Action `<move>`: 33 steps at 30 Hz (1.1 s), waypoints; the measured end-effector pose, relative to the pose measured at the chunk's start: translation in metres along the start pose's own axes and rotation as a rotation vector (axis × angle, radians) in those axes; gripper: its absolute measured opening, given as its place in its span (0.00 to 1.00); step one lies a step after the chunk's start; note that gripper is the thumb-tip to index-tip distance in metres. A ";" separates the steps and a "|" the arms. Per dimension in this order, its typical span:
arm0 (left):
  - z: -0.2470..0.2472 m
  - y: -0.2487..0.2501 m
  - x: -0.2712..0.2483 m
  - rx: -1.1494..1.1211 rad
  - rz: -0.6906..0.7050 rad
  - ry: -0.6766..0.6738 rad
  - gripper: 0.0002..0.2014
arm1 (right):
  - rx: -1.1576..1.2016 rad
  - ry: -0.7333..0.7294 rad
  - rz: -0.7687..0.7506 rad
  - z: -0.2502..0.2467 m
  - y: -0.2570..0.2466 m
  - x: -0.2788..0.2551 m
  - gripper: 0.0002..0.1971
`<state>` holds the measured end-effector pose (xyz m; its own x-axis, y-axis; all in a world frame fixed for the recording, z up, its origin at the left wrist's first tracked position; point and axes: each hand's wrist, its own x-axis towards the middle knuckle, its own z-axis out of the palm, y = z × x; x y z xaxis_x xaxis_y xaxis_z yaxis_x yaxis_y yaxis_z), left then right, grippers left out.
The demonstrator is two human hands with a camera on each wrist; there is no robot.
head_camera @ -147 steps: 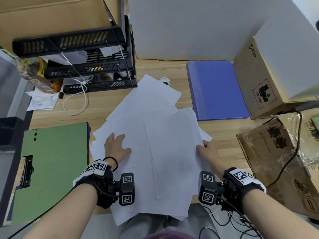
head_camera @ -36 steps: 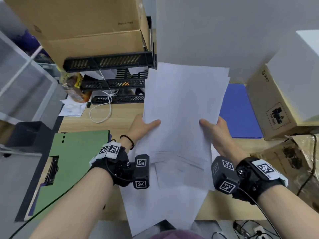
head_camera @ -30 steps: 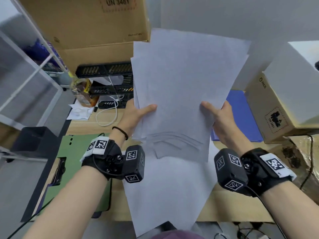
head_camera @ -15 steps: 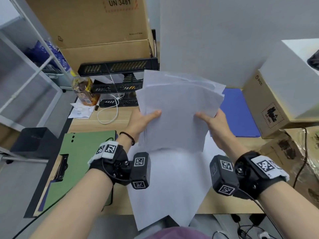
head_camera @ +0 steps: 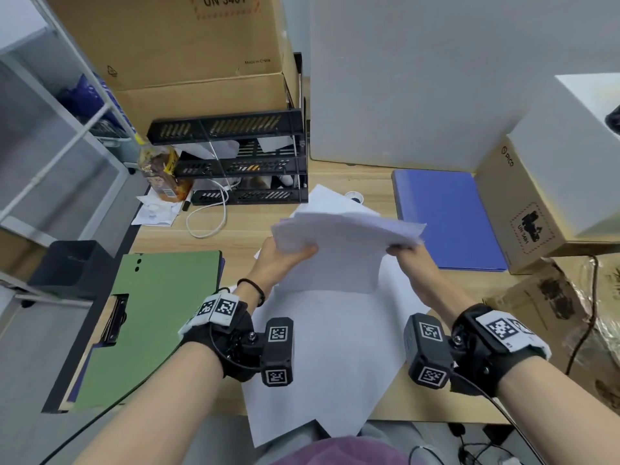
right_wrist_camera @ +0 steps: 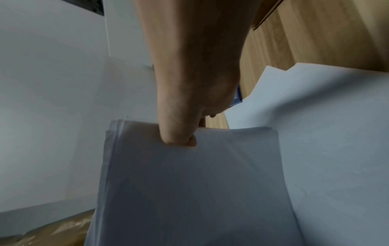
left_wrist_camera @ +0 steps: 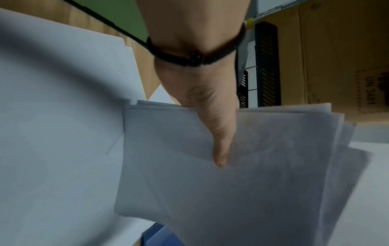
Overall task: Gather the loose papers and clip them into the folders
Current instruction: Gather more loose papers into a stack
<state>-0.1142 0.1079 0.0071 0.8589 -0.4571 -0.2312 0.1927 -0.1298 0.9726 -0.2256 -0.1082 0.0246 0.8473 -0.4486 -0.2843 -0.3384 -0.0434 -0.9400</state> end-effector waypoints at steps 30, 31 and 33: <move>0.012 -0.010 -0.002 0.077 -0.114 0.019 0.18 | -0.104 -0.084 0.184 -0.009 0.019 0.008 0.28; 0.014 -0.008 -0.001 0.075 -0.116 0.028 0.18 | -0.101 -0.089 0.179 -0.009 0.017 0.009 0.27; 0.015 -0.005 0.003 0.045 -0.119 0.037 0.17 | -0.073 -0.103 0.163 -0.009 0.014 0.012 0.24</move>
<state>-0.1199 0.0941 0.0015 0.8482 -0.4035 -0.3431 0.2736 -0.2210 0.9361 -0.2237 -0.1227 0.0100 0.8152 -0.3616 -0.4524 -0.4998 -0.0444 -0.8650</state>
